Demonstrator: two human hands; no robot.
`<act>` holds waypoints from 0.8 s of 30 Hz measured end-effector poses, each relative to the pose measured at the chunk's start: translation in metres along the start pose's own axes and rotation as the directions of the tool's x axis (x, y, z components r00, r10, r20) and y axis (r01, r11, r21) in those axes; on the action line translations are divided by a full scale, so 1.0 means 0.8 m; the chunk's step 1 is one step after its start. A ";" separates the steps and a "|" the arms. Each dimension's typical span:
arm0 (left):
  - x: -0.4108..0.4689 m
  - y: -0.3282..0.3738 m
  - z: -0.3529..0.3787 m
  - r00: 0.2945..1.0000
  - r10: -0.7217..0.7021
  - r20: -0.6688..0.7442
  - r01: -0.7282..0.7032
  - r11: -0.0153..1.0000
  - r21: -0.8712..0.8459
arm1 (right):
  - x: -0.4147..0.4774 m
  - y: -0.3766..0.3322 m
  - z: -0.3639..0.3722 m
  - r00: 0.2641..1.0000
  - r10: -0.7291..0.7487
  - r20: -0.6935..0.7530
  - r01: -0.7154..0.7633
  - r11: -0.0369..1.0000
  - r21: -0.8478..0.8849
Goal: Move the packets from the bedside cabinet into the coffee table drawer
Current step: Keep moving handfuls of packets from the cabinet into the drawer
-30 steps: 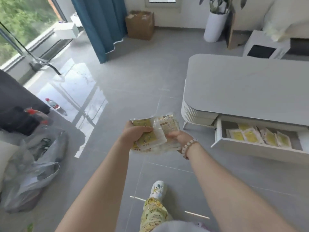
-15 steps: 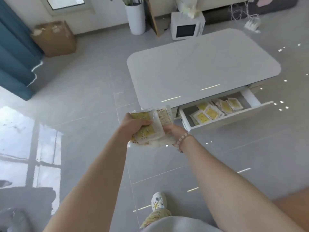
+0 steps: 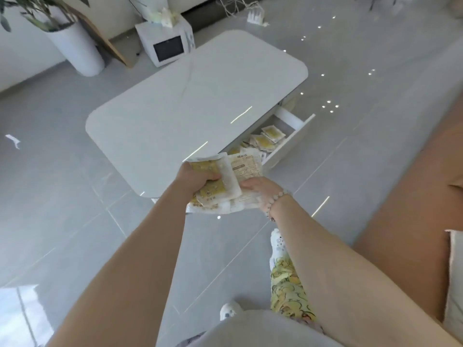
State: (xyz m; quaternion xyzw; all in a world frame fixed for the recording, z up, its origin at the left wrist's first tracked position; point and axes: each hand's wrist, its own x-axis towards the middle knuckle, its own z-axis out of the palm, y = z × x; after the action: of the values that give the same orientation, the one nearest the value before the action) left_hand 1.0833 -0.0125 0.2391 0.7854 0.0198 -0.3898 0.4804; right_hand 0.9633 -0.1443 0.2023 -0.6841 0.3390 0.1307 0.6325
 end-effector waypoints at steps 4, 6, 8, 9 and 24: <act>0.038 0.040 0.051 0.999 0.036 0.017 -0.037 0.998 0.043 | 0.035 0.004 -0.061 0.984 0.161 -0.078 -0.127 0.934 0.335; 0.062 0.059 0.075 0.999 0.036 0.007 -0.036 0.999 0.036 | 0.052 -0.004 -0.092 0.981 0.184 -0.058 -0.144 0.898 0.416; 0.086 0.078 0.099 1.000 0.013 -0.003 -0.013 0.999 0.049 | 0.070 -0.017 -0.122 0.982 0.189 -0.029 -0.160 0.895 0.416; 0.100 0.087 0.111 1.000 0.002 -0.003 -0.002 0.998 0.057 | 0.081 -0.021 -0.138 0.980 0.200 -0.024 -0.171 0.889 0.424; 0.269 0.132 0.251 0.978 -0.206 -0.038 0.205 0.979 -0.022 | 0.257 -0.017 -0.309 0.905 0.419 0.075 -0.411 0.811 0.416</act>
State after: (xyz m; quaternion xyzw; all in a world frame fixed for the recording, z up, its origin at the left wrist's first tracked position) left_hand 1.1567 -0.2983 0.1344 0.7825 0.1141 -0.4211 0.4443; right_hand 1.0608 -0.4421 0.1289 -0.4416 0.5064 0.1821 0.7180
